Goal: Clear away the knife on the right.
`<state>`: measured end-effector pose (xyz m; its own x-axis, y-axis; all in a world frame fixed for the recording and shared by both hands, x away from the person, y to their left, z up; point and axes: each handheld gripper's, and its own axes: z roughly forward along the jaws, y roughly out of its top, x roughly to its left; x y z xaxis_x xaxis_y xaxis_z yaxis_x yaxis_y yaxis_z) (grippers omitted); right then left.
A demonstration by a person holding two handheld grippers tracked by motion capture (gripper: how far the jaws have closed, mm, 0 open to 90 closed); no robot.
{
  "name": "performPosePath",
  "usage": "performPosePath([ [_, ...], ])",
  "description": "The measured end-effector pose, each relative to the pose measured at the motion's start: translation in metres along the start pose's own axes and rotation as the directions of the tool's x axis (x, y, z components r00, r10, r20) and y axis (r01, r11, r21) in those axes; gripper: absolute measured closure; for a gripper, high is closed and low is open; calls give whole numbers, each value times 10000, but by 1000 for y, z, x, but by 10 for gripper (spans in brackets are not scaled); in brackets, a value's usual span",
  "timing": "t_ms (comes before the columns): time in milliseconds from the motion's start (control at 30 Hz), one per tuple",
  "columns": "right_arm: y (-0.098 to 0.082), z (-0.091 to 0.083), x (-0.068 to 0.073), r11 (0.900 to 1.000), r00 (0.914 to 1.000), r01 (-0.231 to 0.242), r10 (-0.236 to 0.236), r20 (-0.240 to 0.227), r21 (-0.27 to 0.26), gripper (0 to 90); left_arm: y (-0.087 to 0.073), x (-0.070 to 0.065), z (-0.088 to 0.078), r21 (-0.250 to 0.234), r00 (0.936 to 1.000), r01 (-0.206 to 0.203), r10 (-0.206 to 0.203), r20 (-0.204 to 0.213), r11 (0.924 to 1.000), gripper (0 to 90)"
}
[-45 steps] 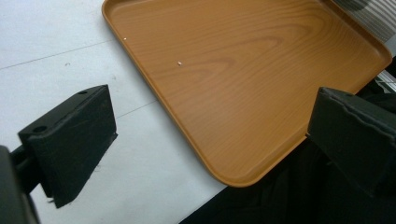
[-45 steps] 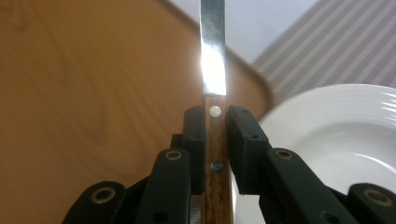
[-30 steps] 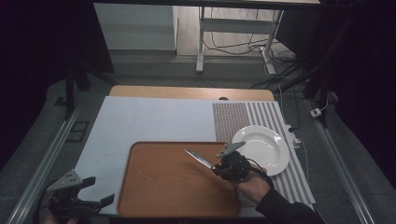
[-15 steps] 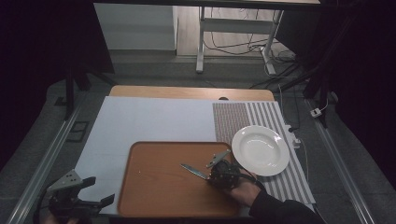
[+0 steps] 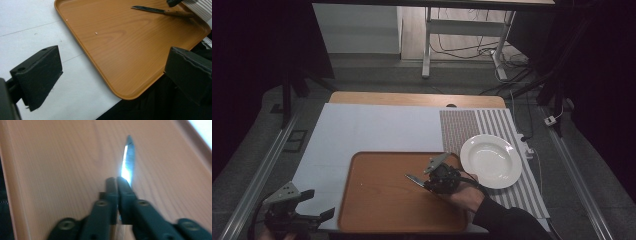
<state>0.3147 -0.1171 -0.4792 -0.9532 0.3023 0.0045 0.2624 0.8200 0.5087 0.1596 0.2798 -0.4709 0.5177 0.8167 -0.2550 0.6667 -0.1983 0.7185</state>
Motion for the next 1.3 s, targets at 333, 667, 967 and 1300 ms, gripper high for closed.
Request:
performPosePath([
  [333, -2, 21, -3, 9959, 9993, 267, -243, -289, 861, 900, 0, 0, -1, -20, 10000, -30, 30, -2, 10000, 12],
  [667, -23, 9, -17, 9928, 9994, -344, 342, 31, 1152, 900, 0, 0, -1, -27, 10000, -45, 45, 9, 10000, 12],
  [967, -50, -10, -34, 9823, 9894, -1375, 1302, 640, 1272, 900, 0, 0, 0, -22, 10000, -46, 46, 35, 10000, 12],
  [1300, -61, -21, -41, 9798, 9832, -1731, 1659, 763, 1005, 895, 1, -1, 0, 0, 10000, -67, 67, 24, 10000, 13],
])
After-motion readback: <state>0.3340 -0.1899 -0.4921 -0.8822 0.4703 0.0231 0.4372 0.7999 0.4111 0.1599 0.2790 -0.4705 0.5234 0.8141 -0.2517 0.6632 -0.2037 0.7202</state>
